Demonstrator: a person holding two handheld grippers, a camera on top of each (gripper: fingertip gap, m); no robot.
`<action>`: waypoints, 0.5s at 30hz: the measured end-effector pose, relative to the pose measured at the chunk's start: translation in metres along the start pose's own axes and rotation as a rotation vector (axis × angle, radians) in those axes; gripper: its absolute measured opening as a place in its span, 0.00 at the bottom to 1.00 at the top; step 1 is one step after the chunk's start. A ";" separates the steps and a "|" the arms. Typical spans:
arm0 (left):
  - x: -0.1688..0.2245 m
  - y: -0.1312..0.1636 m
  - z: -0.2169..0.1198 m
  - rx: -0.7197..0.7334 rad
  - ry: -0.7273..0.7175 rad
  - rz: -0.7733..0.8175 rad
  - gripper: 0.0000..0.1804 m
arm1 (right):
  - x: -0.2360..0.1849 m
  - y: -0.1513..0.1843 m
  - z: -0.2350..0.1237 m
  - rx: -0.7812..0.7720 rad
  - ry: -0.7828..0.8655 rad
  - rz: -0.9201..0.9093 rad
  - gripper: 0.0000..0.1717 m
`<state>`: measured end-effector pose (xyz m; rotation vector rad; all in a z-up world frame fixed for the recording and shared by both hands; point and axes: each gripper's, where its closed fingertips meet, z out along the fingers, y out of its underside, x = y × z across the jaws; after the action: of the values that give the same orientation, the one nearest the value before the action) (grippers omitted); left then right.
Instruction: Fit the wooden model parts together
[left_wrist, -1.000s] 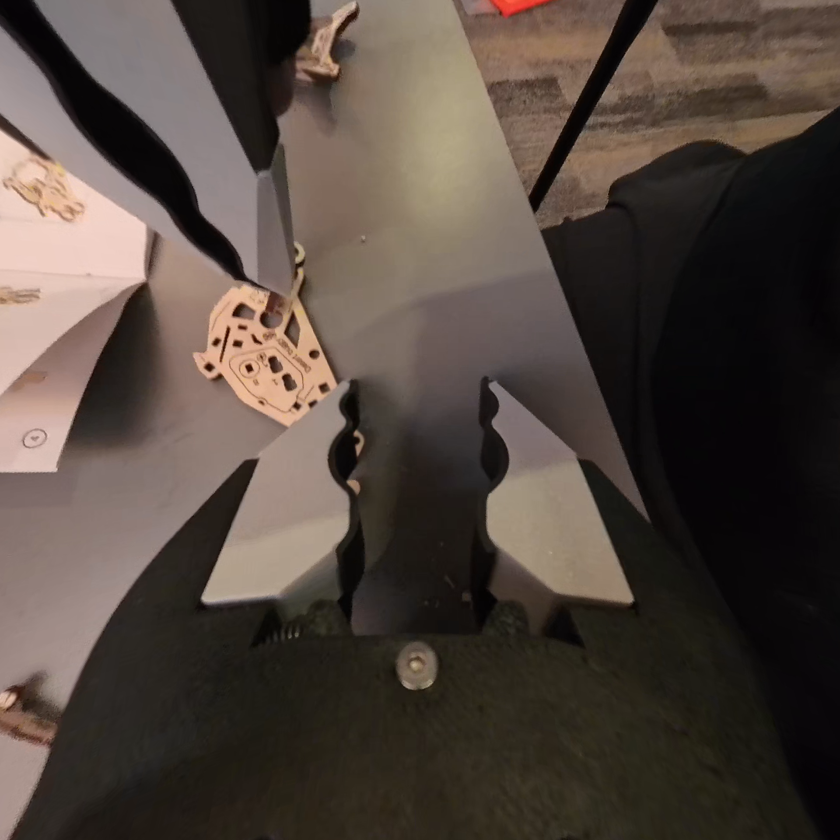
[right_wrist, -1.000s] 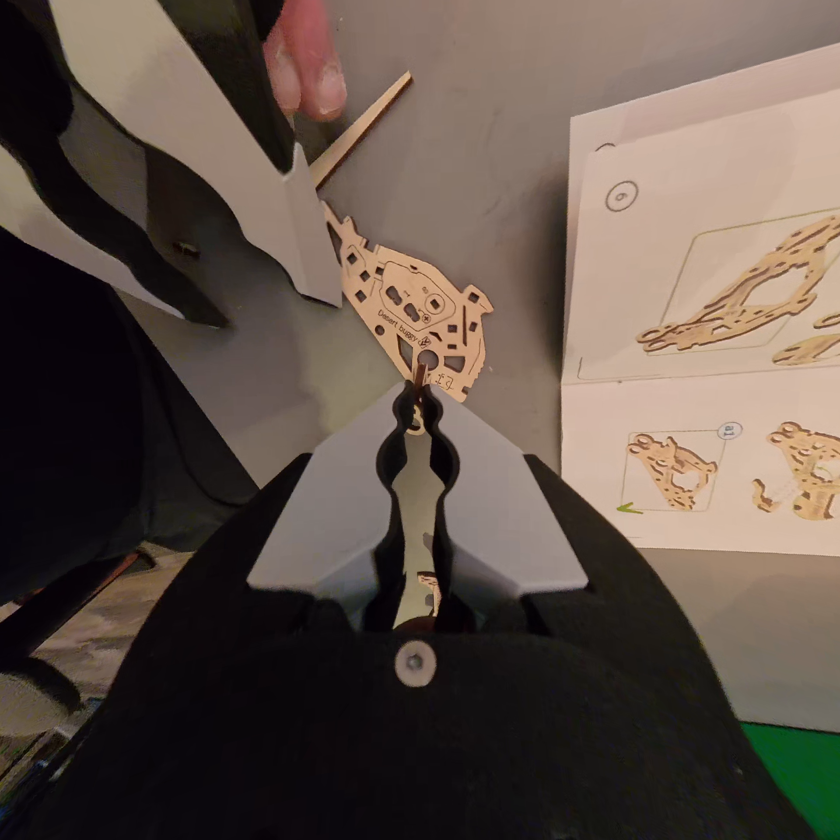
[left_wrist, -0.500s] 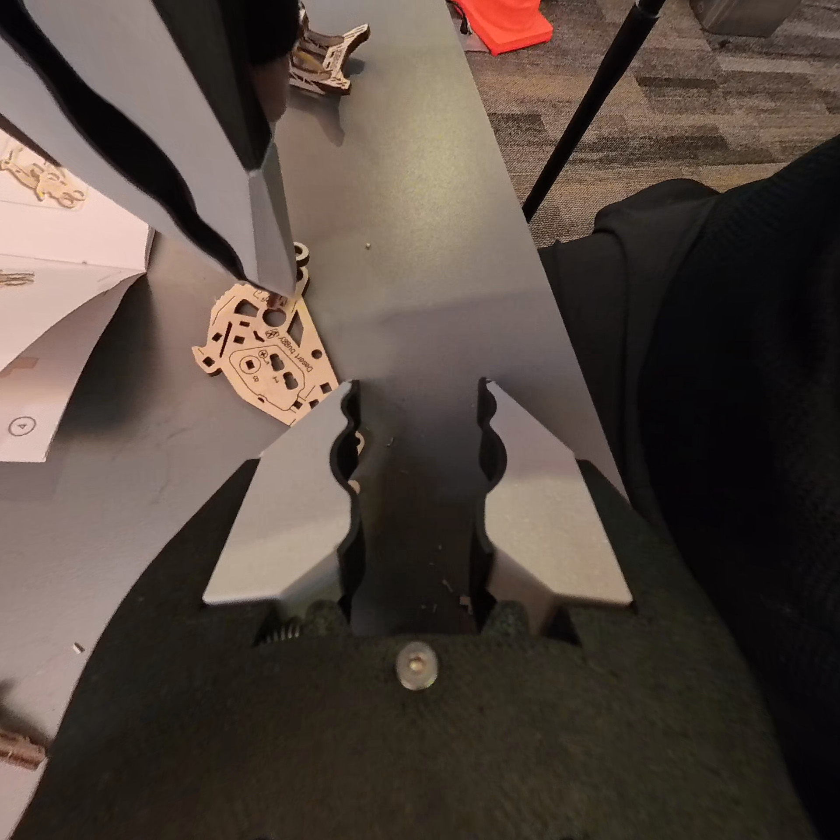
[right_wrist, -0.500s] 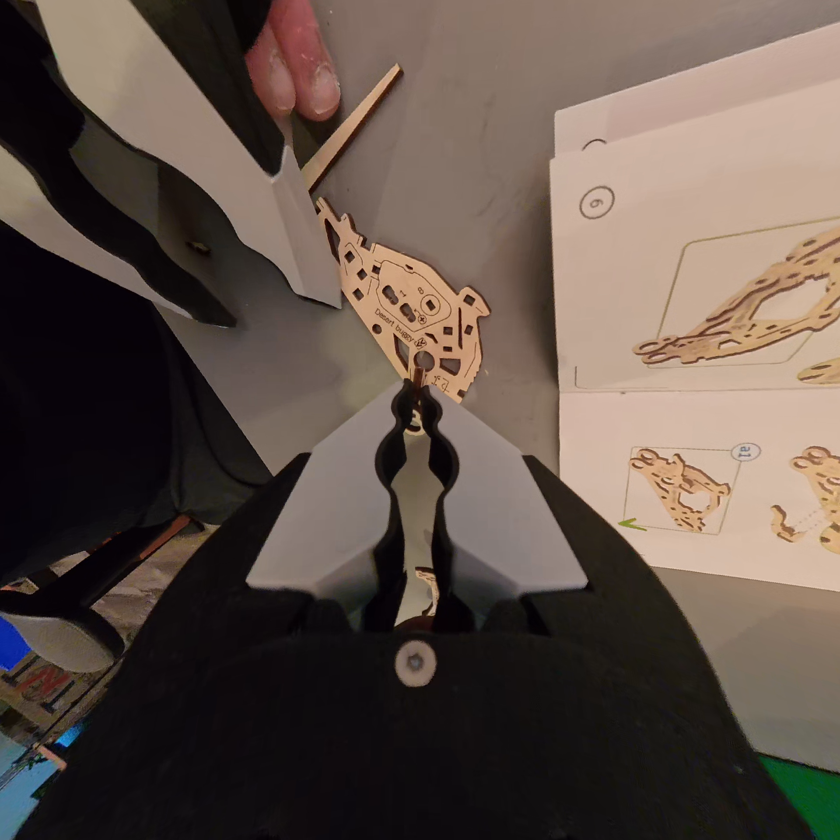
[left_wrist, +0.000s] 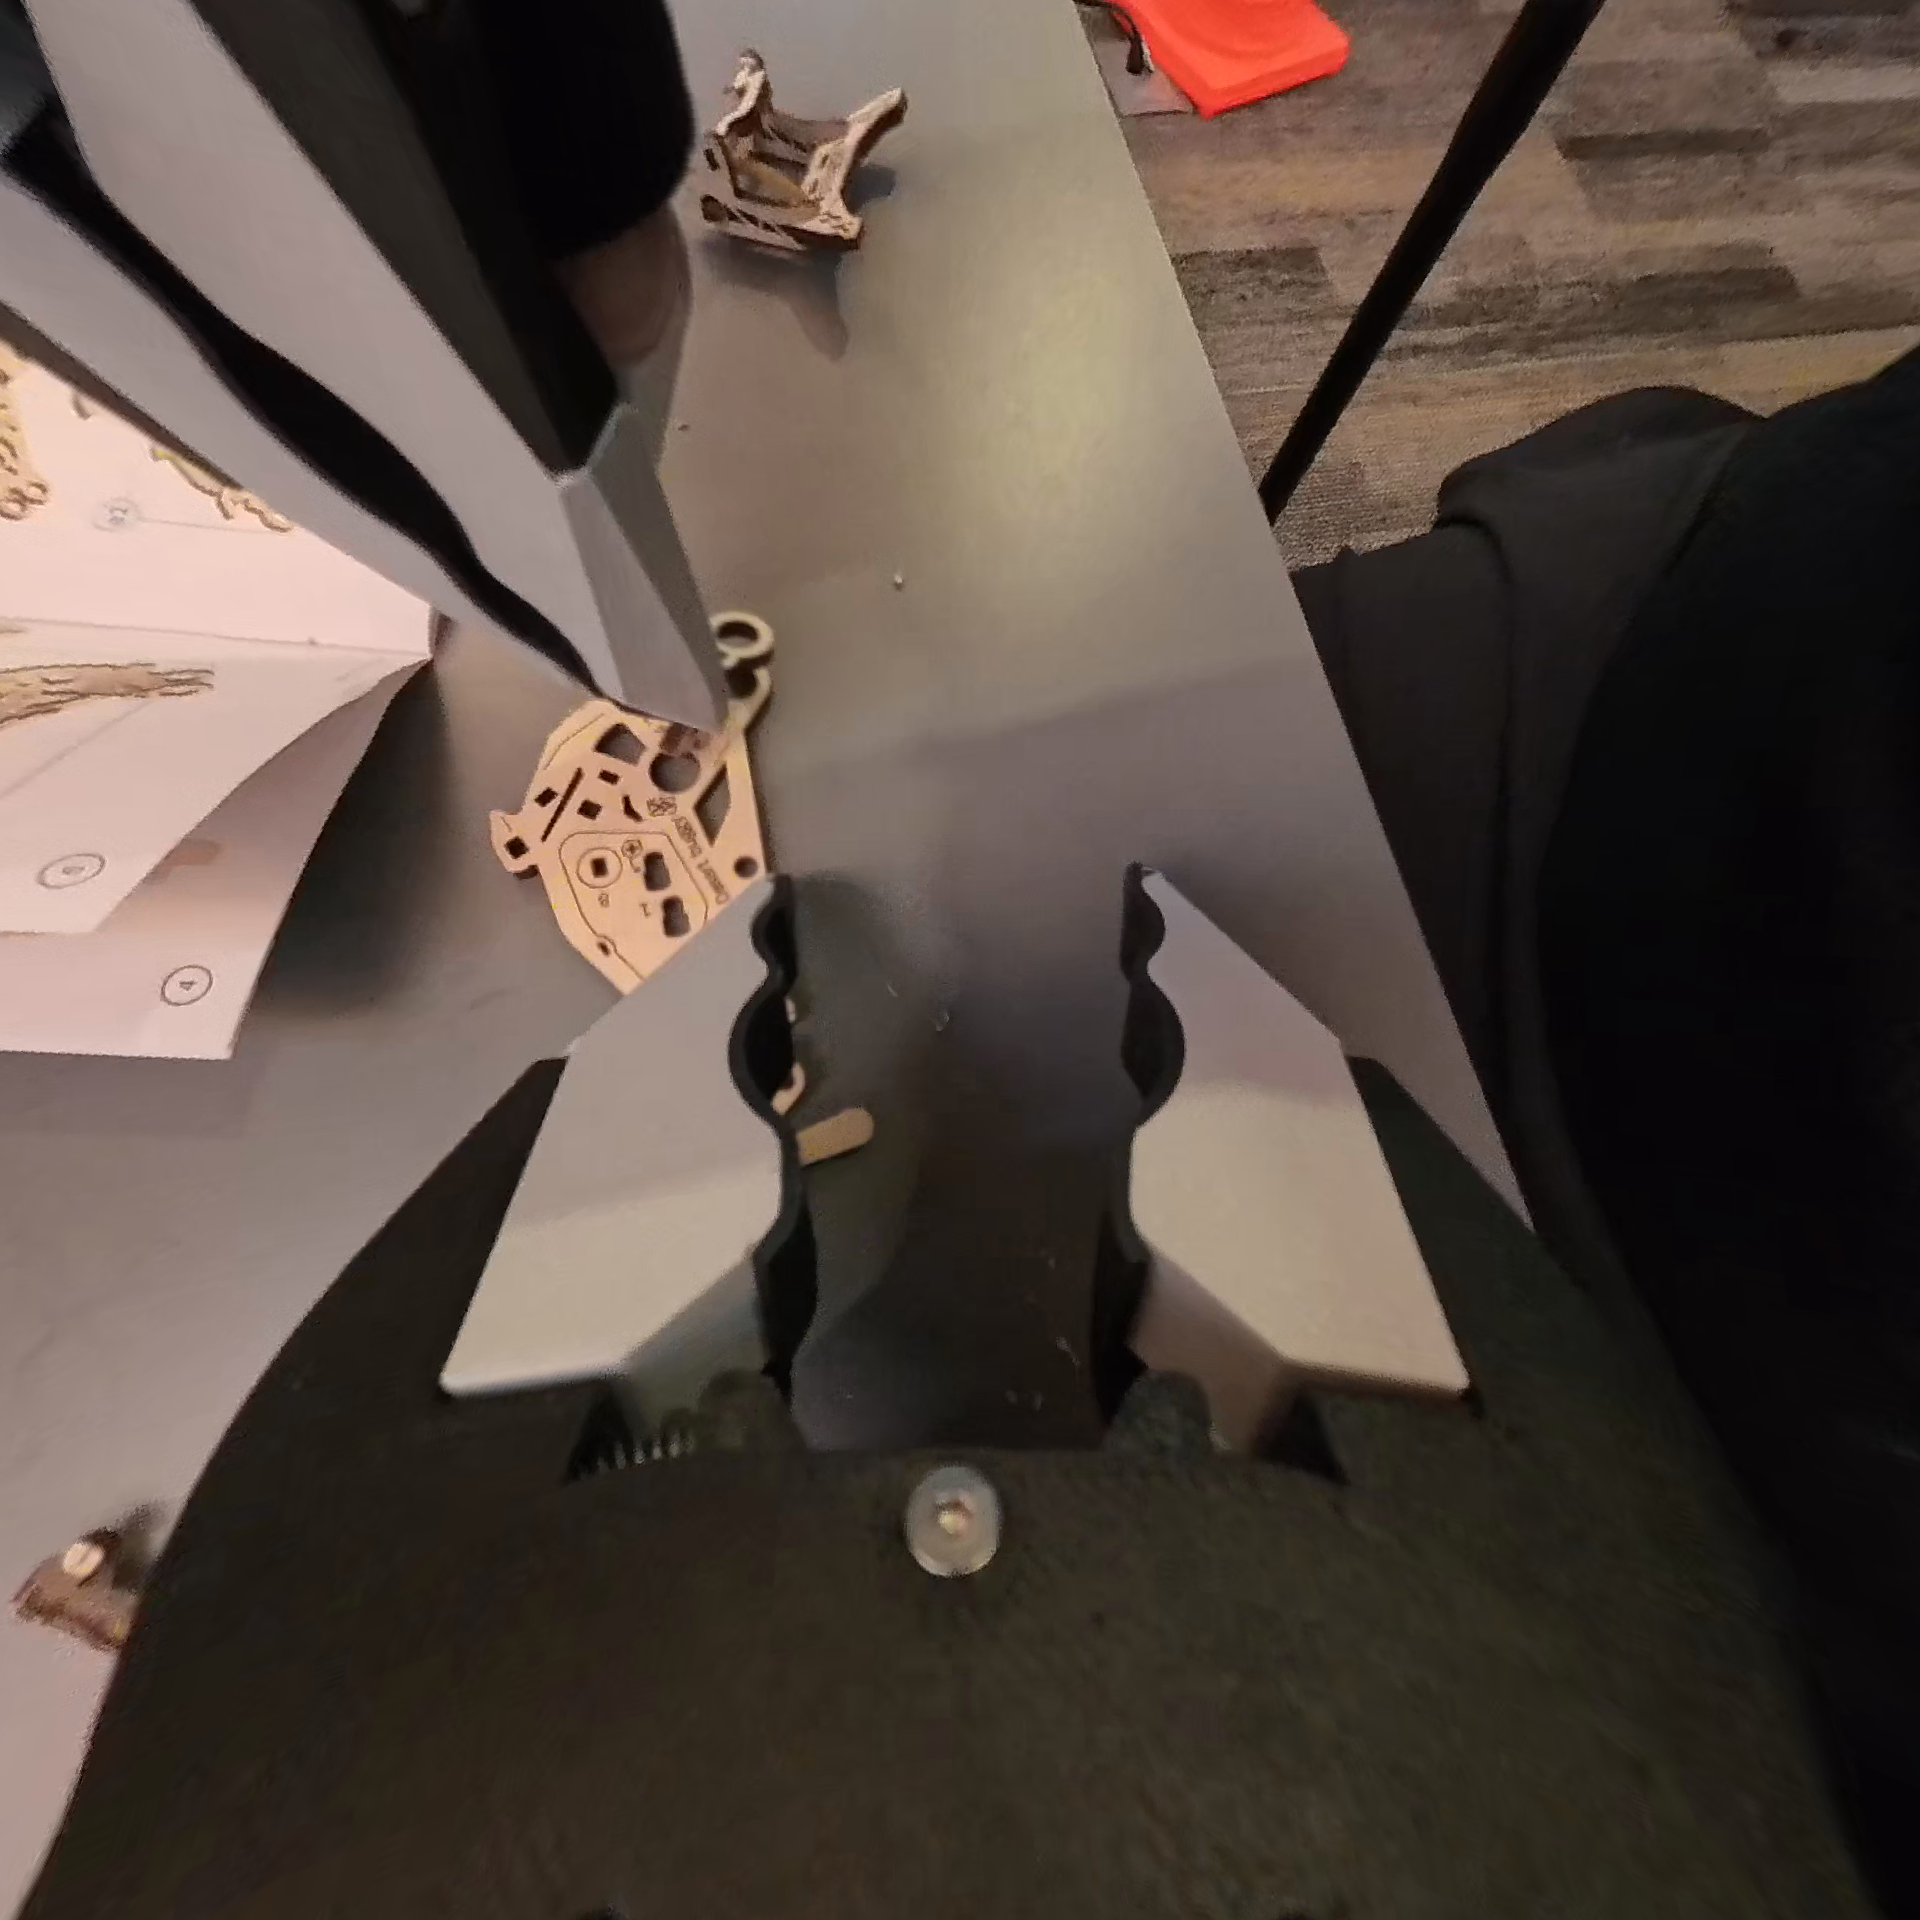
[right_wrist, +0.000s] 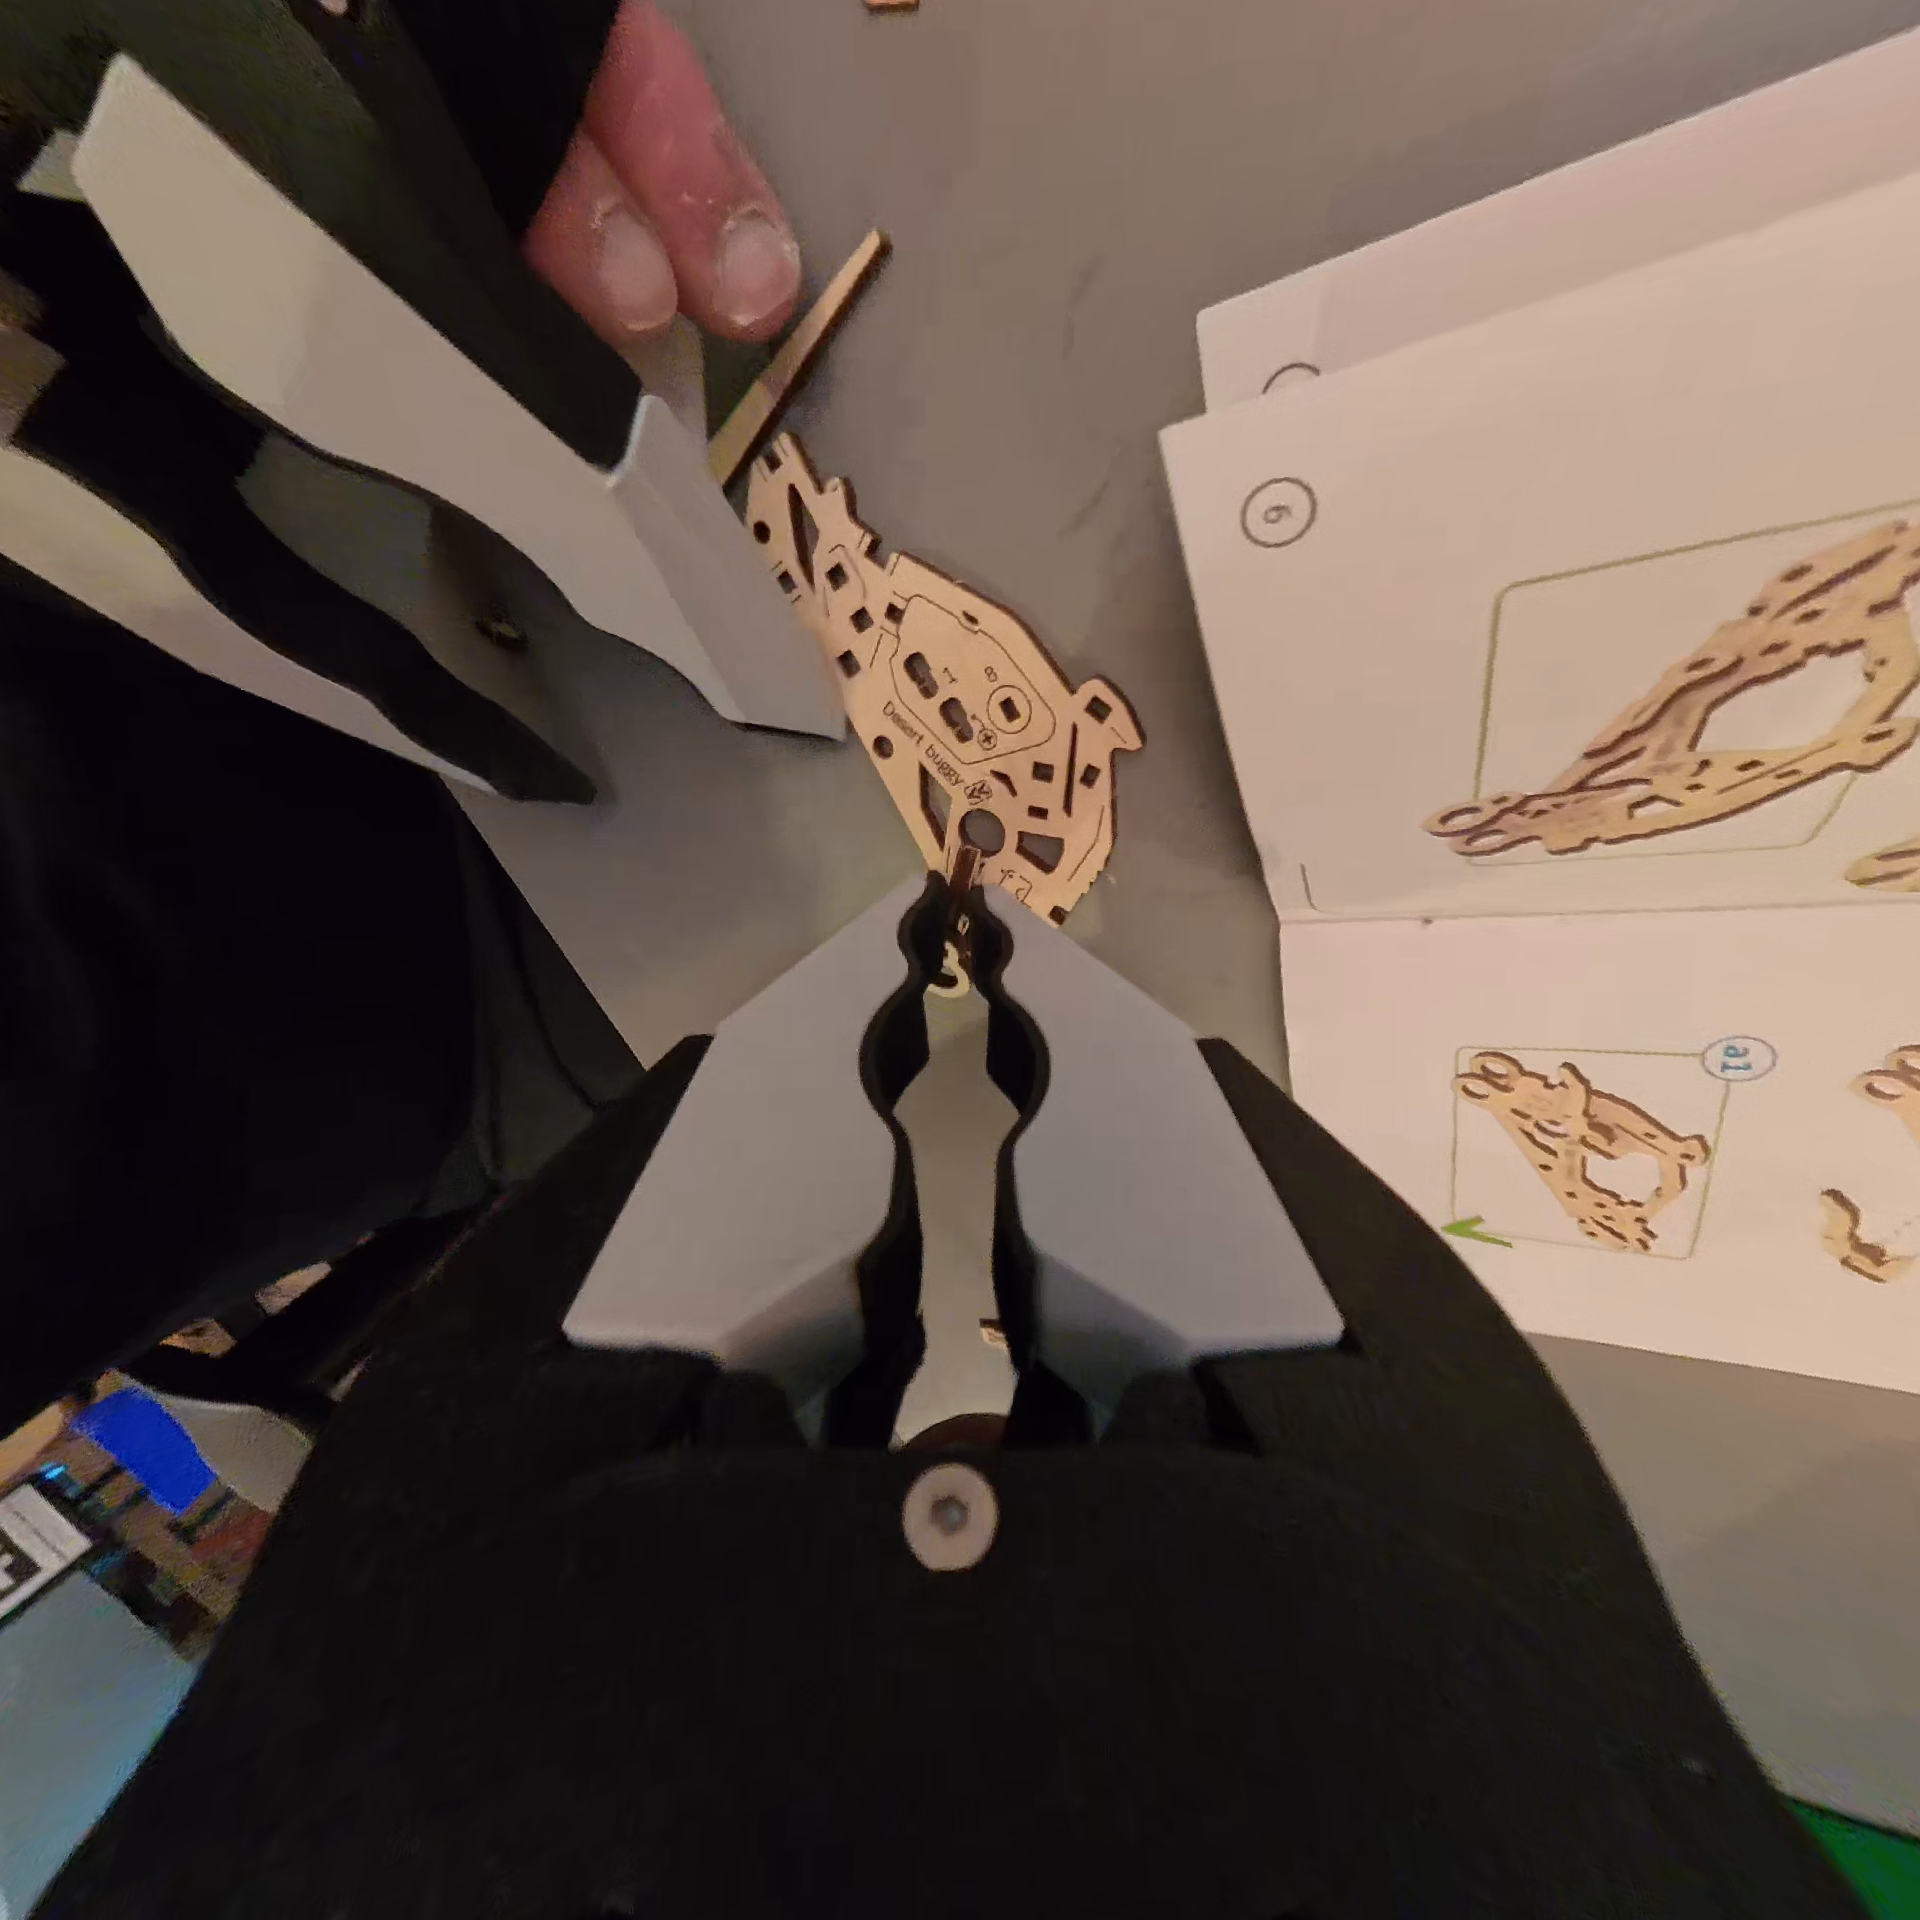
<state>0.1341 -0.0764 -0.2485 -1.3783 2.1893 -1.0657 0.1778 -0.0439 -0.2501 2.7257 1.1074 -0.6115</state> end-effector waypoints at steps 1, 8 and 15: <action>-0.002 0.000 0.000 -0.001 -0.006 -0.009 0.34 | -0.001 0.000 0.000 0.005 -0.016 0.007 0.01; -0.004 0.001 0.001 -0.003 0.005 -0.046 0.33 | 0.001 -0.010 -0.003 0.083 -0.098 0.093 0.01; -0.010 -0.020 -0.011 0.119 -0.008 -0.072 0.36 | 0.000 -0.007 -0.002 0.083 -0.127 0.109 0.01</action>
<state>0.1440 -0.0682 -0.2274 -1.4154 2.0485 -1.1937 0.1734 -0.0380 -0.2485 2.7495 0.9182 -0.8176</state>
